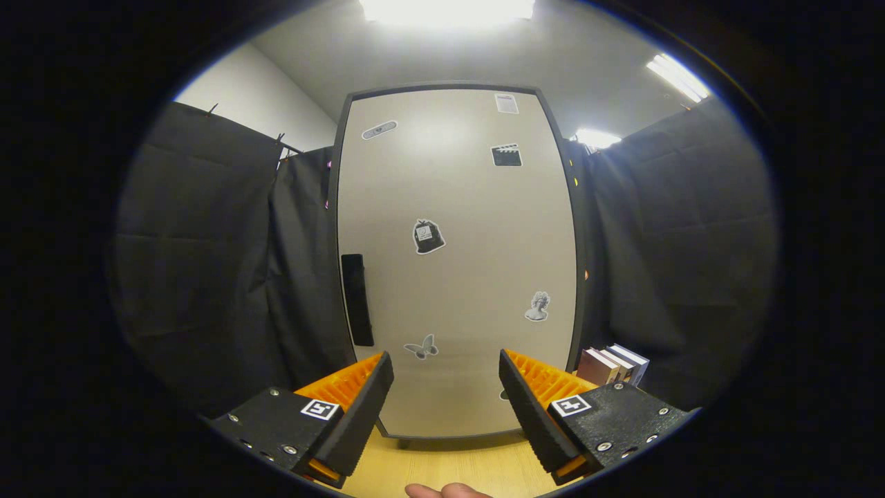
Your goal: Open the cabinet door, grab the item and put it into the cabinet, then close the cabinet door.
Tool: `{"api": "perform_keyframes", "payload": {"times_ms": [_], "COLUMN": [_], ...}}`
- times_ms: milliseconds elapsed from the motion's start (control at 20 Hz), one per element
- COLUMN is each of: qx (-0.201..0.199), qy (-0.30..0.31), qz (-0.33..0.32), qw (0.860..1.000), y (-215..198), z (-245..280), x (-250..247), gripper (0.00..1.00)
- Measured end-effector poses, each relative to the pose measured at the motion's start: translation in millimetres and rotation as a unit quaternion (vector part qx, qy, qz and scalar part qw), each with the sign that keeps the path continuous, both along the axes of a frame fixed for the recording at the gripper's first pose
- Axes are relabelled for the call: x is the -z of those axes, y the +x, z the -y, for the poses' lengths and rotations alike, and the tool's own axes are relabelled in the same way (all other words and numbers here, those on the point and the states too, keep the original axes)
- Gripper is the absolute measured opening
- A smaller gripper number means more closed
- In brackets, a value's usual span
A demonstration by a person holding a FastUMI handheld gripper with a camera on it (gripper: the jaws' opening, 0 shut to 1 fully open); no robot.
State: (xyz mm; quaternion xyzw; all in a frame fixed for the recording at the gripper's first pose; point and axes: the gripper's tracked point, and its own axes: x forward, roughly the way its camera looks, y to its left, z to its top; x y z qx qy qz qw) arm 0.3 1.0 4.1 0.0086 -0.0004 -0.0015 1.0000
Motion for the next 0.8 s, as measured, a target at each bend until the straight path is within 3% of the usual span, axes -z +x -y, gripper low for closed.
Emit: {"api": "perform_keyframes", "payload": {"times_ms": [400,800], "qx": [-0.012,-0.048], "qy": [-0.006,-0.021], "qz": [-0.003,-0.017], "qw": [1.0,0.999], "y": [15,64], "z": [-11,-55], "x": [-3,-1], "gripper": [0.95,0.95]}}
